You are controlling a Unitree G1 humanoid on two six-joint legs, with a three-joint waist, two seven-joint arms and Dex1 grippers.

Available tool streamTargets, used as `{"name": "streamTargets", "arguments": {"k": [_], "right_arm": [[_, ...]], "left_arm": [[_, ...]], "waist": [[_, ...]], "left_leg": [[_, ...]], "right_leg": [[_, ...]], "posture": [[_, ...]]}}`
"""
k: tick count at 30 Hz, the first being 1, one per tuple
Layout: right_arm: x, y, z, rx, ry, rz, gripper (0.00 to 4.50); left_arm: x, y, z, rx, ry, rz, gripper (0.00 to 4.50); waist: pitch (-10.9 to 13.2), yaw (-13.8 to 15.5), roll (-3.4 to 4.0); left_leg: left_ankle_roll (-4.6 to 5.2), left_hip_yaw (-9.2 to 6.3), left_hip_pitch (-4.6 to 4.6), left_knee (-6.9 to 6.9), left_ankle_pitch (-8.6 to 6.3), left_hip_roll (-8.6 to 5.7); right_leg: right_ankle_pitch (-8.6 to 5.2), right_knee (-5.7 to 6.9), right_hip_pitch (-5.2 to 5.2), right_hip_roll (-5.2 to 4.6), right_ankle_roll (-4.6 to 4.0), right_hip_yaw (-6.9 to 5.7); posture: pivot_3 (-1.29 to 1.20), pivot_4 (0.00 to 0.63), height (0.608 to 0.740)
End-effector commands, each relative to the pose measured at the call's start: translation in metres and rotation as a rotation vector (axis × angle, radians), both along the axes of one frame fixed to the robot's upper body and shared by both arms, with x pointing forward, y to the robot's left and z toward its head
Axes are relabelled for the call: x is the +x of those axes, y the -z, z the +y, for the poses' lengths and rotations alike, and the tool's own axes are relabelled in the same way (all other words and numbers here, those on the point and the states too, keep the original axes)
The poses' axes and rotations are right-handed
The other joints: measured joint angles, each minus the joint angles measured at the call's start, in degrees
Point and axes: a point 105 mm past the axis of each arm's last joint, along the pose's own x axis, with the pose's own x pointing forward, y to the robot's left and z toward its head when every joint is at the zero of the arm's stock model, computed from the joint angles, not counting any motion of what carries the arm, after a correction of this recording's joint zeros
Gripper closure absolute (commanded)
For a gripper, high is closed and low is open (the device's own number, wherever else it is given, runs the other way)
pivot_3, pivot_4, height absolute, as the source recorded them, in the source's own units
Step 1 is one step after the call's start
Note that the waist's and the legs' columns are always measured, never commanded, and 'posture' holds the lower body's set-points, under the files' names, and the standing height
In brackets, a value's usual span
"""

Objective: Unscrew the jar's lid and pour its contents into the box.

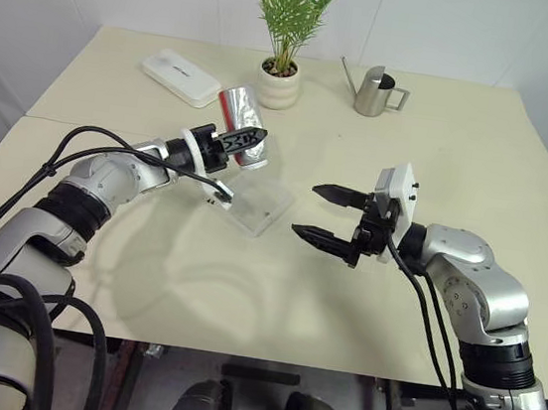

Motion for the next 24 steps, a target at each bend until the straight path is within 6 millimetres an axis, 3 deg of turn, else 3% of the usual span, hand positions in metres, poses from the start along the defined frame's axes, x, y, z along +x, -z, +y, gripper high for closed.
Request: {"name": "streamTargets", "arguments": {"k": [1,5,10,13,16,19,24], "right_arm": [[-0.003,-0.013,0.003,0.029,-0.017,-0.046,0.02],[-0.003,-0.014,0.003,0.034,-0.017,-0.044,0.02],[-0.005,-0.012,0.001,0.041,-0.015,-0.038,0.02],[-0.005,-0.009,-0.001,0.039,-0.012,-0.031,0.02],[-0.004,-0.008,-0.002,0.037,-0.010,-0.027,0.02],[-0.004,-0.006,-0.002,0.032,-0.010,-0.022,0.02],[-0.003,-0.005,-0.004,0.022,-0.004,-0.020,0.02]], "left_arm": [[0.001,-0.010,0.001,-0.019,0.007,-0.052,2.55],[-0.001,-0.010,0.004,-0.040,0.008,-0.048,2.55],[-0.012,-0.021,0.024,-0.135,-0.002,0.018,2.55],[-0.018,-0.030,0.034,-0.290,-0.004,0.142,2.55],[-0.016,-0.039,0.052,-0.529,-0.031,0.289,2.55],[-0.005,-0.041,0.084,-0.850,-0.120,0.451,2.55],[0.017,-0.008,0.129,-1.606,-0.135,0.949,2.55]], "waist": [[0.00,-0.03,0.00],[0.00,0.02,-0.03],[-0.01,-0.30,-0.04],[-0.01,-0.29,-0.05],[-0.02,-0.11,-0.06],[-0.03,-0.12,-0.07],[-0.05,-0.23,-0.10]], "left_leg": [[0.00,0.01,0.00,0.01,0.00,0.01],[0.00,0.02,0.00,0.08,0.00,0.01],[0.00,0.08,0.03,0.12,0.00,0.03],[-0.02,0.06,0.04,0.13,0.00,0.06],[-0.02,0.06,0.05,0.20,0.00,0.06],[-0.01,0.06,0.07,0.29,-0.01,0.05],[0.00,0.06,0.11,0.56,-0.01,0.08]], "right_leg": [[0.00,0.00,0.00,0.00,0.00,-0.01],[0.00,0.01,0.00,-0.02,0.00,0.00],[0.00,0.02,0.00,-0.06,0.00,0.02],[0.00,0.06,0.00,-0.06,0.00,-0.01],[0.00,0.06,0.01,-0.13,-0.01,-0.01],[0.00,0.08,0.06,-0.12,0.00,-0.02],[0.00,0.20,0.17,-0.10,0.00,-0.05]], "posture": [[0.00,0.150,0.740],[0.00,0.150,0.740],[0.00,0.150,0.740],[0.00,0.150,0.740],[0.00,0.150,0.740],[0.00,0.150,0.740],[0.00,0.150,0.740]]}}
